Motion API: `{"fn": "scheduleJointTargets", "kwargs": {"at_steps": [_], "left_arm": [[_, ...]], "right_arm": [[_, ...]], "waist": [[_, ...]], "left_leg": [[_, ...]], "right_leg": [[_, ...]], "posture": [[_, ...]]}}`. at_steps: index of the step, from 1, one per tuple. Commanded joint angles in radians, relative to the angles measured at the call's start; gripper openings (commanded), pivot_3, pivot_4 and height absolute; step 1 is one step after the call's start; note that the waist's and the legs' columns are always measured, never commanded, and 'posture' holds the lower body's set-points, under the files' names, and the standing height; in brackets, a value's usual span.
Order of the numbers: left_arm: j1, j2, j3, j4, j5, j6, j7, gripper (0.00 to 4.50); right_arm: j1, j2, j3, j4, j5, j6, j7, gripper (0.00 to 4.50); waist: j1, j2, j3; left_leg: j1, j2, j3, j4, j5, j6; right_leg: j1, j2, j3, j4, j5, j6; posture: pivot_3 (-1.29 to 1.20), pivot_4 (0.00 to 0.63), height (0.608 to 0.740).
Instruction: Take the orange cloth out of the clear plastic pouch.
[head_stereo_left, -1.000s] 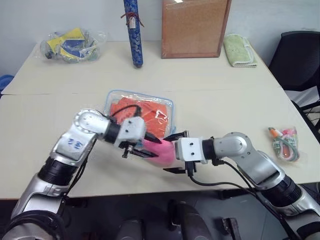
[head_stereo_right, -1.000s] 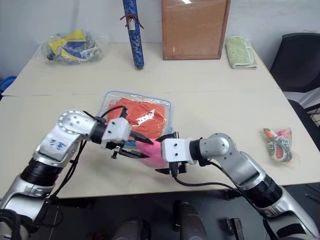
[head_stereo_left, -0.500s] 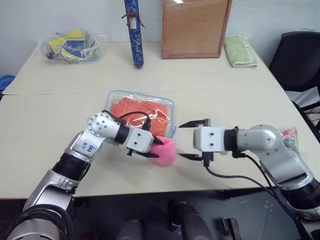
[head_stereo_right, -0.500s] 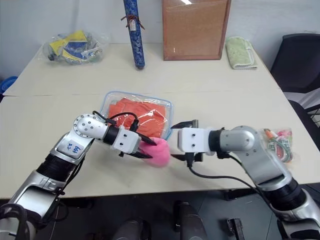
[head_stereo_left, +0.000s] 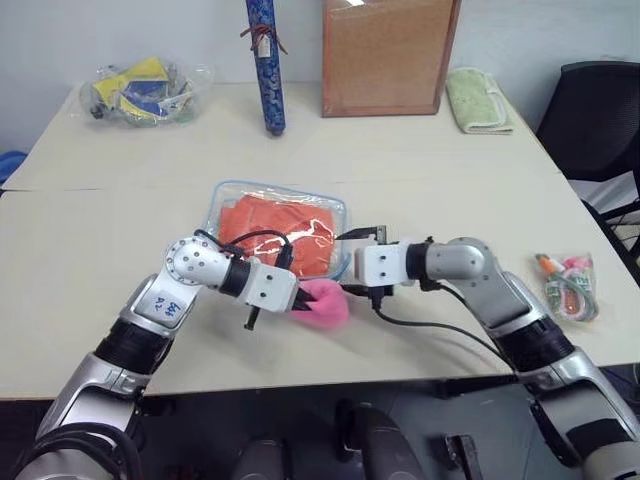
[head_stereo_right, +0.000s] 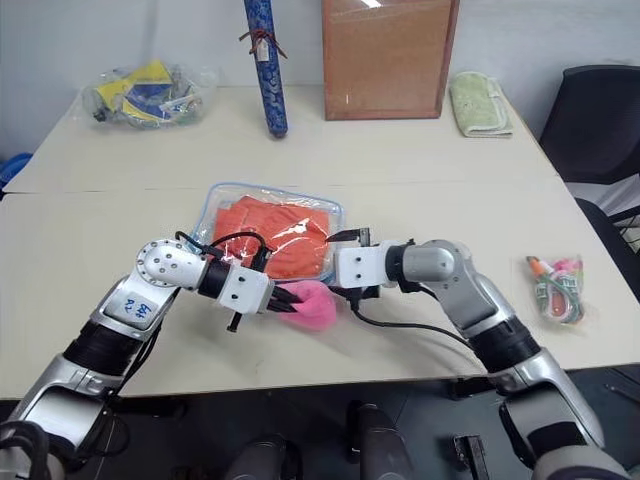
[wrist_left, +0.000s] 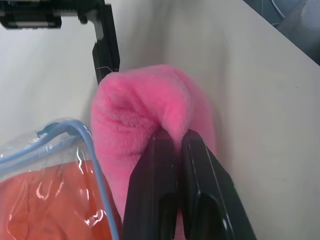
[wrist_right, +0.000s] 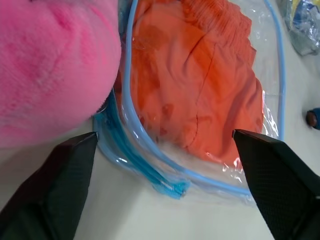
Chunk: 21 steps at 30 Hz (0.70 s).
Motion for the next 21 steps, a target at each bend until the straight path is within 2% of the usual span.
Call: {"fn": "scheduleJointTargets", "kwargs": {"at_steps": [1,10,16,21], "left_arm": [[0.03,0.023,0.004,-0.046,0.013,0.036,0.002,0.0],[0.05,0.038,0.017,-0.094,0.011,0.08,0.02,0.0],[0.057,0.044,0.037,-0.099,0.007,0.105,0.04,0.0],[0.065,0.091,0.114,-0.083,-0.028,0.149,0.055,0.0]], "right_arm": [[-0.033,0.024,-0.003,0.037,-0.009,-0.069,-0.007,3.2],[-0.06,0.057,-0.008,0.118,-0.008,-0.137,0.019,0.03],[-0.068,0.044,-0.013,0.145,-0.03,-0.175,0.032,0.03],[-0.082,-0.03,-0.05,0.158,-0.021,-0.225,0.067,0.03]], "waist": [[0.0,0.0,0.0],[-0.002,0.0,0.0],[-0.001,0.0,0.0],[-0.002,0.0,0.0]], "left_leg": [[0.0,0.0,0.0,0.0,0.0,0.0],[0.0,0.0,0.0,0.0,0.0,0.0],[0.0,0.0,0.0,0.0,0.0,0.0],[0.0,0.001,0.0,0.0,0.0,0.0]], "right_leg": [[0.0,0.0,0.0,0.0,0.0,0.0],[0.0,0.0,0.0,0.001,0.0,0.0],[0.0,0.0,0.0,0.001,0.0,0.0],[-0.001,0.0,0.0,0.001,0.0,0.0]], "posture": [[0.0,0.15,0.74],[0.0,0.15,0.74],[0.0,0.15,0.74],[0.0,0.15,0.74]]}}
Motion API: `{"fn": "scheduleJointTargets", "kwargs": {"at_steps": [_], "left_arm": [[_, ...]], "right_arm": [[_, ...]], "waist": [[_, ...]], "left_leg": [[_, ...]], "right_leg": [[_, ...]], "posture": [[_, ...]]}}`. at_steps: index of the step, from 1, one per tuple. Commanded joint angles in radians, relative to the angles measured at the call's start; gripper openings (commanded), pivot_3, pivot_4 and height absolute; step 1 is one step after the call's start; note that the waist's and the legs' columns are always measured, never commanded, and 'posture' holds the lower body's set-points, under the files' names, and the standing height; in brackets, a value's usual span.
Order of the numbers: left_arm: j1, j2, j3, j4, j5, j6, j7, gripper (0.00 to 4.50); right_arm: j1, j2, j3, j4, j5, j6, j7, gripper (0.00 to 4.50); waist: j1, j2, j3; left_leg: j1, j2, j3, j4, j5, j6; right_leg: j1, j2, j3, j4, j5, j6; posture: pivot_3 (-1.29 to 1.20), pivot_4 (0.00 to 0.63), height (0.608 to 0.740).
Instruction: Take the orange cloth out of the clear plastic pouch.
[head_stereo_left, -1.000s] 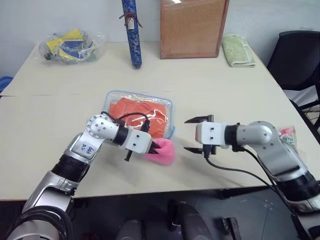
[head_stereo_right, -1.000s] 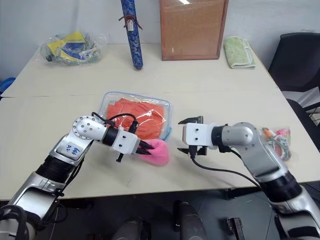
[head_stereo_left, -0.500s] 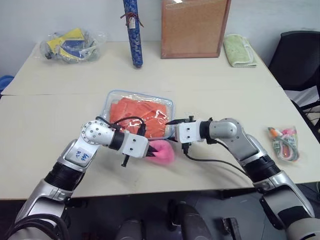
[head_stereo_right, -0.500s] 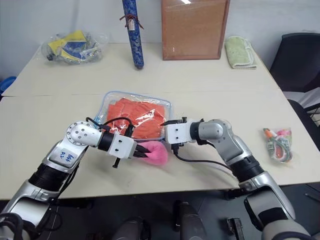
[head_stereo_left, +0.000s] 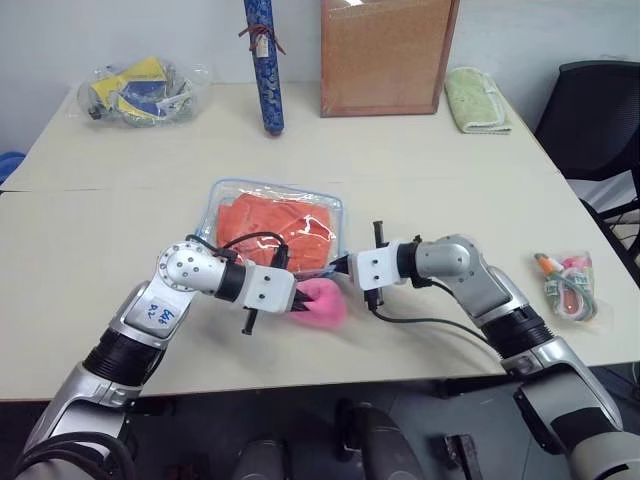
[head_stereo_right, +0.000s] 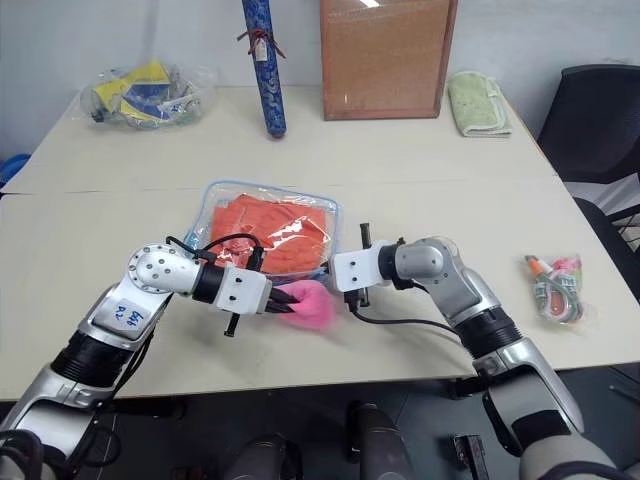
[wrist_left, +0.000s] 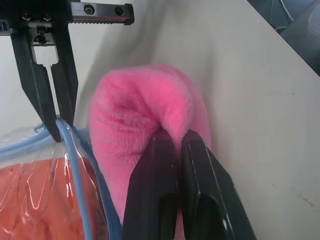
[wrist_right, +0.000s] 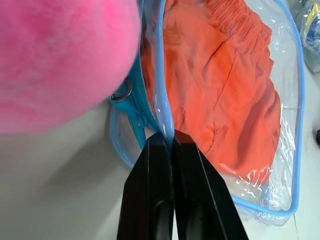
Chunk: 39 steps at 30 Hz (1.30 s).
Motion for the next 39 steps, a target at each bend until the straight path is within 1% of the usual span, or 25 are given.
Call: {"fn": "scheduleJointTargets", "kwargs": {"at_steps": [1,7,14,19,20,23,25,28,31,34,38,39], "left_arm": [[0.018,0.056,0.086,0.005,-0.032,0.05,0.008,0.0],[0.052,0.142,0.201,0.041,-0.089,0.1,0.013,0.0],[0.103,0.228,0.326,0.153,-0.109,0.094,0.04,0.0],[0.115,0.292,0.41,0.224,-0.155,0.138,0.028,0.0],[0.136,0.311,0.429,0.217,-0.176,0.162,0.009,0.0],[0.264,0.363,0.494,0.118,-0.263,0.251,-0.063,0.0],[0.317,0.363,0.5,0.06,-0.282,0.274,-0.059,0.0],[0.33,0.333,0.479,0.006,-0.297,0.315,-0.028,0.0],[0.321,0.305,0.457,-0.011,-0.303,0.348,-0.004,0.0],[0.318,0.291,0.453,-0.005,-0.301,0.369,0.01,0.73],[0.353,0.301,0.48,-0.003,-0.301,0.375,0.016,1.93],[0.36,0.306,0.492,0.006,-0.299,0.376,0.019,2.19]], "right_arm": [[-0.027,-0.067,-0.056,-0.004,0.024,-0.048,0.024,0.03],[-0.001,-0.155,-0.1,-0.018,0.062,-0.093,0.047,0.03],[0.1,-0.267,-0.156,-0.066,0.102,-0.158,0.066,0.03],[0.184,-0.333,-0.192,-0.103,0.138,-0.223,0.073,0.03],[0.202,-0.344,-0.204,-0.105,0.147,-0.241,0.068,0.03],[0.246,-0.358,-0.23,-0.127,0.184,-0.267,0.062,0.03],[0.269,-0.356,-0.233,-0.152,0.211,-0.258,0.067,0.03],[0.298,-0.352,-0.225,-0.199,0.246,-0.215,0.087,0.03],[0.313,-0.352,-0.225,-0.222,0.261,-0.167,0.099,0.64],[0.326,-0.358,-0.237,-0.25,0.272,-0.126,0.104,1.56],[0.398,-0.386,-0.289,-0.335,0.309,-0.048,0.098,2.88],[0.422,-0.392,-0.307,-0.369,0.329,-0.013,0.096,3.15]], "waist": [[0.0,0.0,0.0],[0.001,0.0,0.0],[0.002,0.0,0.0],[0.002,0.0,0.0],[0.001,0.0,0.0],[-0.01,0.0,0.0],[-0.013,0.0,0.0],[-0.012,0.0,0.0],[-0.008,0.0,0.0],[-0.006,0.0,0.0],[-0.005,0.0,0.0],[-0.005,0.0,0.0]], "left_leg": [[0.0,0.0,0.0,0.0,0.0,0.0],[0.0,0.0,0.0,0.0,0.0,0.0],[-0.001,0.0,0.0,-0.001,0.0,0.0],[-0.001,0.0,0.0,-0.001,0.0,0.0],[0.0,0.0,0.0,-0.001,0.0,0.0],[0.0,0.001,0.001,-0.002,-0.001,-0.001],[0.0,0.002,0.001,-0.002,-0.001,-0.002],[0.0,0.001,0.001,-0.001,-0.001,-0.002],[0.001,0.001,0.001,-0.001,-0.001,-0.003],[0.001,0.001,0.001,-0.001,-0.001,-0.003],[0.001,0.001,0.001,-0.001,-0.001,-0.003],[0.001,0.001,0.001,-0.001,-0.001,-0.003]], "right_leg": [[0.0,0.0,0.0,0.0,0.0,0.0],[0.0,0.0,0.0,0.0,0.0,0.0],[-0.001,-0.001,-0.001,-0.001,0.0,0.0],[-0.001,-0.001,-0.002,-0.001,0.0,0.0],[-0.001,-0.001,-0.001,-0.001,0.0,0.0],[-0.001,0.0,-0.001,-0.001,-0.001,-0.001],[-0.002,0.0,-0.002,0.0,-0.002,-0.002],[-0.002,-0.001,-0.001,-0.001,-0.003,-0.003],[0.0,-0.001,0.0,-0.001,-0.003,-0.003],[0.0,0.0,0.0,-0.001,-0.003,-0.003],[-0.002,0.0,-0.001,-0.001,-0.003,-0.004],[-0.002,0.0,-0.001,-0.001,-0.003,-0.004]], "posture": [[0.0,0.15,0.74],[0.0,0.15,0.74],[0.0,0.15,0.74],[0.0,0.15,0.74],[0.0,0.15,0.74],[0.0,0.15,0.74],[0.0,0.15,0.74],[0.0,0.15,0.74],[0.0,0.15,0.74],[0.0,0.15,0.74],[0.0,0.15,0.74],[0.0,0.15,0.74]]}}
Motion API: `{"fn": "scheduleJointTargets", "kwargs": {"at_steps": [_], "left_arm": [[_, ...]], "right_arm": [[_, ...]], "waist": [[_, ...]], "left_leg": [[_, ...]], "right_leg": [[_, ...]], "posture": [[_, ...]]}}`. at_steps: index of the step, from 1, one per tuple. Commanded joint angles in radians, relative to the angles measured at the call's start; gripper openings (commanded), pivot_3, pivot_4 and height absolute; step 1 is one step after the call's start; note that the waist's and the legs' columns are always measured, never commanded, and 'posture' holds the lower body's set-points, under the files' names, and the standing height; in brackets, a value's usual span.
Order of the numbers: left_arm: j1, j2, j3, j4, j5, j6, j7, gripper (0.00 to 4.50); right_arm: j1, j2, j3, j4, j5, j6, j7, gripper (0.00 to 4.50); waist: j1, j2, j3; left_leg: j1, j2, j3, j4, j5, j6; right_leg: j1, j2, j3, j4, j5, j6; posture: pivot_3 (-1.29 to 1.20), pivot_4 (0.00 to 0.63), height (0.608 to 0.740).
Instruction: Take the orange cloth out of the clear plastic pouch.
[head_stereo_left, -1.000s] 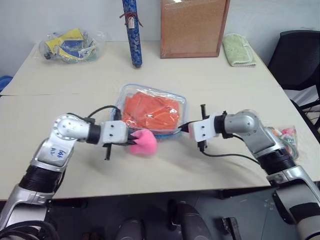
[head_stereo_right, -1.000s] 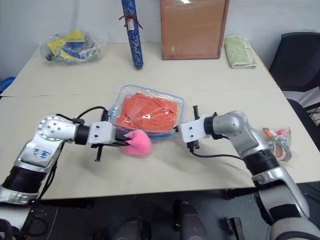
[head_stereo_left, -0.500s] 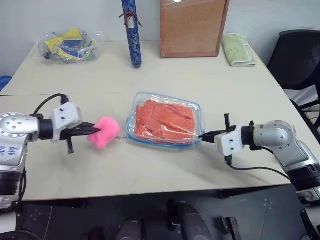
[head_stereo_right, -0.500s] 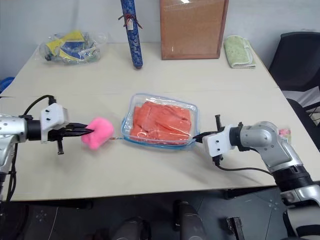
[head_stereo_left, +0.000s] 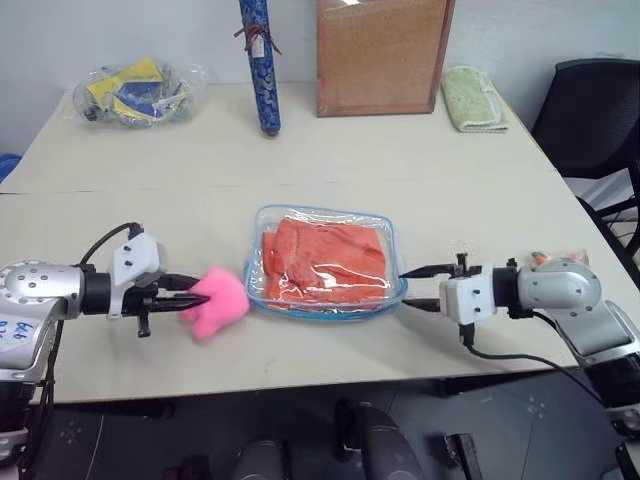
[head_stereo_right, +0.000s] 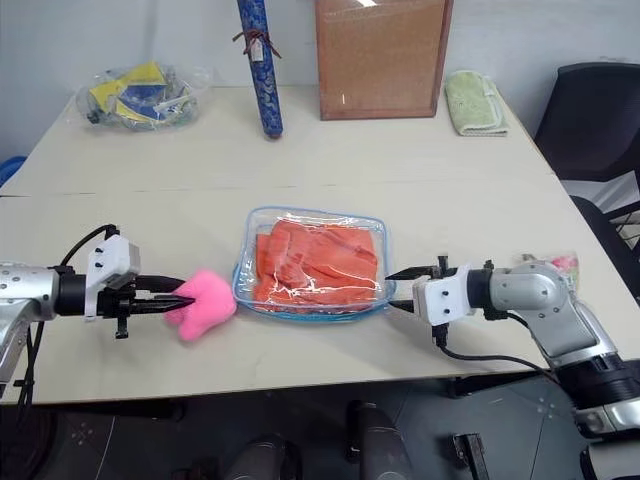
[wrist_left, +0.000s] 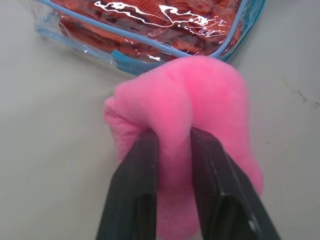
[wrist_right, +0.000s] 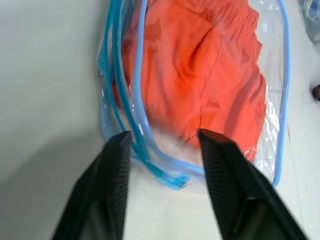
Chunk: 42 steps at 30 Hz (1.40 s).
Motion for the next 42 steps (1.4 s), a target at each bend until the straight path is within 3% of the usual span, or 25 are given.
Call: {"fn": "scheduleJointTargets", "kwargs": {"at_steps": [1,3,4,9,13,15,19,22,29,42], "left_arm": [[0.026,0.026,0.063,0.008,-0.014,0.017,0.009,2.5],[0.032,0.042,0.092,0.028,-0.037,0.041,-0.011,3.12],[0.025,0.046,0.107,0.041,-0.048,0.055,-0.015,3.13],[-0.165,0.076,0.143,0.15,-0.116,0.16,-0.006,3.13],[-0.436,0.027,0.079,0.023,-0.254,0.319,-0.002,3.13],[-0.478,-0.015,-0.023,-0.09,-0.214,0.283,0.004,3.13],[-0.427,-0.021,-0.171,-0.227,-0.074,0.107,-0.04,3.13],[-0.341,0.013,-0.275,-0.244,0.107,-0.149,-0.081,3.13],[-0.225,0.019,-0.319,-0.172,0.31,-0.473,-0.038,3.13],[-0.19,-0.05,-0.306,-0.112,0.428,-0.566,0.127,3.13]], "right_arm": [[0.066,-0.04,-0.095,-0.138,0.09,0.114,-0.009,3.52],[0.116,-0.047,-0.141,-0.229,0.161,0.24,-0.023,4.2],[0.136,-0.048,-0.164,-0.282,0.213,0.323,-0.034,4.48],[0.173,-0.031,-0.277,-0.519,0.526,0.736,-0.152,4.48],[0.18,-0.015,-0.297,-0.616,0.629,0.882,-0.218,4.48],[0.182,-0.007,-0.285,-0.641,0.632,0.909,-0.234,4.48],[0.184,-0.006,-0.272,-0.664,0.624,0.938,-0.234,4.48],[0.186,-0.007,-0.277,-0.678,0.638,0.965,-0.233,4.48],[0.236,-0.002,-0.289,-0.72,0.636,0.98,-0.241,4.48],[0.241,0.001,-0.286,-0.72,0.644,0.977,-0.234,4.48]], "waist": [[0.001,0.0,0.0],[0.002,0.0,0.0],[0.002,0.0,0.0],[0.012,0.0,0.0],[0.029,-0.003,-0.001],[0.031,-0.003,-0.001],[0.024,-0.002,-0.001],[0.01,-0.003,-0.001],[0.012,-0.003,-0.001],[0.012,-0.003,-0.001]], "left_leg": [[0.0,0.0,0.0,0.0,0.0,0.0],[0.0,0.0,0.0,0.0,0.0,0.0],[0.0,0.0,0.0,0.0,0.0,0.0],[0.0,0.0,-0.002,0.001,0.0,0.0],[-0.001,-0.001,-0.004,0.001,0.0,0.0],[-0.002,-0.002,-0.003,0.001,-0.001,0.001],[-0.002,-0.003,0.0,0.0,-0.001,0.002],[-0.002,-0.003,0.001,0.001,-0.001,0.0],[0.0,0.0,-0.001,0.0,-0.001,-0.007],[0.0,0.001,0.0,0.0,-0.003,-0.004]], "right_leg": [[0.0,0.0,0.0,0.0,0.0,0.0],[0.0,0.0,0.0,0.0,0.0,0.0],[0.0,0.0,0.0,0.0,0.0,0.0],[0.001,0.0,0.0,0.001,0.0,-0.001],[0.002,0.0,-0.002,0.0,0.0,0.0],[0.003,0.0,-0.002,0.001,0.001,0.002],[0.004,-0.001,0.001,0.0,0.001,0.005],[0.004,0.002,0.003,-0.002,0.0,0.004],[0.003,0.01,0.005,0.001,-0.003,-0.003],[0.003,0.01,0.006,0.0,-0.003,-0.002]], "posture": [[0.0,0.15,0.74],[0.0,0.15,0.74],[0.0,0.15,0.74],[0.0,0.15,0.74],[0.0,0.15,0.74],[0.0,0.15,0.74],[0.0,0.15,0.74],[0.0,0.15,0.74],[0.0,0.15,0.74],[0.0,0.15,0.74]]}}
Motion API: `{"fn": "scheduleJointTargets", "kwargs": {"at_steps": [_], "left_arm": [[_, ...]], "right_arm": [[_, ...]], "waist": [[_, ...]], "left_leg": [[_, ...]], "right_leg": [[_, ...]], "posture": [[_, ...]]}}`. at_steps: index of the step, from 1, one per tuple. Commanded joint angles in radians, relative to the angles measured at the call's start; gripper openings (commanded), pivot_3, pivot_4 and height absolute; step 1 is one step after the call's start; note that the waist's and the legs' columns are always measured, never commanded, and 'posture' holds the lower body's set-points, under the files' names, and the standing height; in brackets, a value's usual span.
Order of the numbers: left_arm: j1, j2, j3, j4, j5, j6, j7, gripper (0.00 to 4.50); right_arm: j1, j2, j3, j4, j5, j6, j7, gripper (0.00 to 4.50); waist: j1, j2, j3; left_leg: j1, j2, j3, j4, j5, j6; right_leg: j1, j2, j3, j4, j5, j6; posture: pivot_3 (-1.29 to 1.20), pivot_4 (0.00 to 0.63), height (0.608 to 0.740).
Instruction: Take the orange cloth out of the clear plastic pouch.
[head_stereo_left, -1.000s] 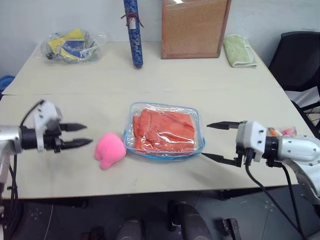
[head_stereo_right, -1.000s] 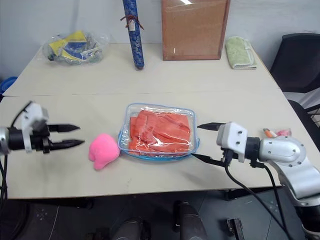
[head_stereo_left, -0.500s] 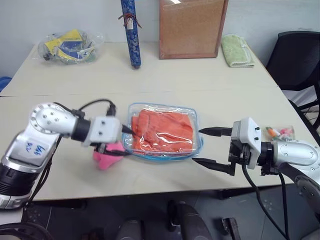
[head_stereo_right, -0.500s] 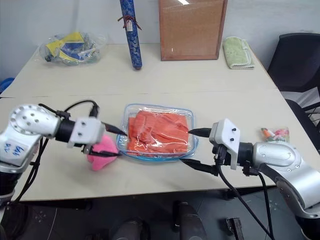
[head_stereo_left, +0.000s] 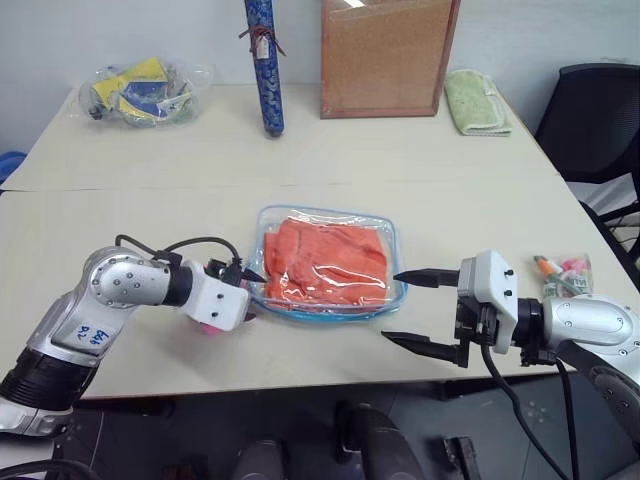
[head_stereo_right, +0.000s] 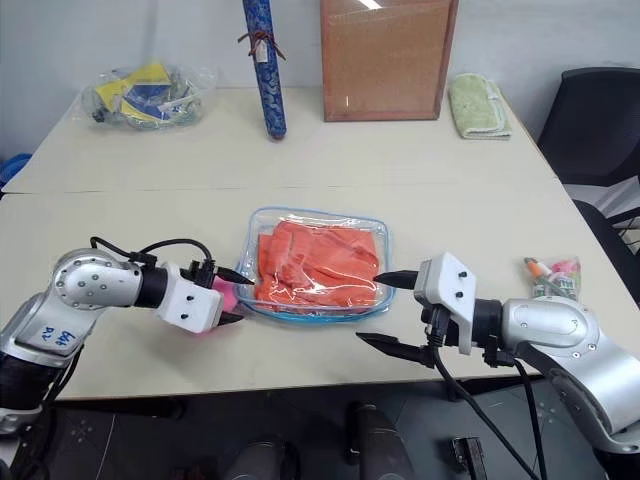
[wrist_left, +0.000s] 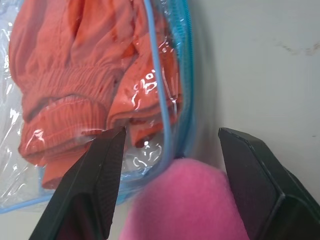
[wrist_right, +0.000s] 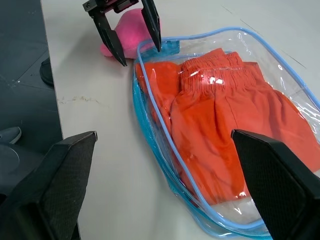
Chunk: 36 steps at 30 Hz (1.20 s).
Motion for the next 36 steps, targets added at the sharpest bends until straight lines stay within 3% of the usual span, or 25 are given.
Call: {"fn": "scheduleJointTargets", "kwargs": {"at_steps": [1,4,12,15,21,29,34,36], "left_arm": [[0.001,-0.004,0.028,-0.002,0.001,-0.012,0.023,3.13],[-0.007,-0.01,0.022,0.02,0.01,-0.023,0.034,2.51],[-0.002,-0.03,0.016,0.019,-0.01,-0.013,0.026,0.07],[0.005,-0.04,0.016,0.009,-0.037,0.015,0.013,0.03],[0.001,-0.105,0.098,-0.08,-0.318,0.457,-0.003,0.03],[-0.038,-0.2,0.141,-0.172,-0.506,0.781,0.079,0.03],[-0.043,-0.226,0.104,-0.192,-0.486,0.8,0.102,0.0],[-0.046,-0.228,0.09,-0.187,-0.475,0.791,0.1,0.0]], "right_arm": [[-0.014,0.01,-0.026,-0.02,0.011,-0.011,0.005,4.48],[-0.022,0.015,-0.021,-0.011,0.005,-0.015,0.005,4.5],[-0.026,0.023,-0.019,-0.001,-0.01,-0.025,0.014,4.5],[-0.02,0.023,-0.026,-0.004,-0.01,-0.024,0.016,4.5],[0.015,0.009,-0.042,-0.016,-0.038,-0.042,0.023,4.5],[0.087,0.031,-0.05,-0.079,-0.055,-0.03,-0.024,4.5],[0.069,0.084,0.062,-0.057,-0.173,-0.055,-0.102,3.26],[0.019,0.119,0.127,-0.004,-0.262,-0.066,-0.156,2.5]], "waist": [[0.0,0.0,0.0],[-0.001,0.0,0.0],[0.0,0.0,0.0],[0.0,0.0,0.0],[0.0,0.0,0.0],[0.0,0.0,0.0],[-0.003,-0.001,0.0],[-0.004,-0.001,0.0]], "left_leg": [[0.0,0.0,0.0,0.0,0.0,0.0],[0.0,0.001,0.0,0.0,0.0,0.0],[0.0,0.001,0.0,0.0,0.0,0.0],[0.0,0.001,0.0,0.0,0.0,0.0],[0.0,0.001,0.0,0.0,0.0,0.0],[0.0,0.0,0.0,0.001,0.0,-0.001],[0.001,-0.001,0.0,0.001,0.001,-0.002],[0.001,-0.001,0.0,0.001,0.001,-0.003]], "right_leg": [[0.0,0.0,0.0,0.0,0.0,0.0],[0.0,0.0,0.0,0.0,0.0,0.0],[0.0,0.0,0.0,0.0,0.0,0.0],[0.0,0.0,0.0,0.0,0.0,0.0],[0.0,0.0,0.0,0.001,0.0,0.0],[0.0,0.0,0.0,0.001,0.0,0.0],[0.001,0.0,0.001,0.002,0.0,0.0],[0.0,0.001,0.002,0.002,0.0,0.0]], "posture": [[0.0,0.15,0.74],[0.0,0.15,0.74],[0.0,0.15,0.74],[0.0,0.15,0.74],[0.0,0.15,0.74],[0.0,0.15,0.74],[0.0,0.15,0.74],[0.0,0.15,0.74]]}}
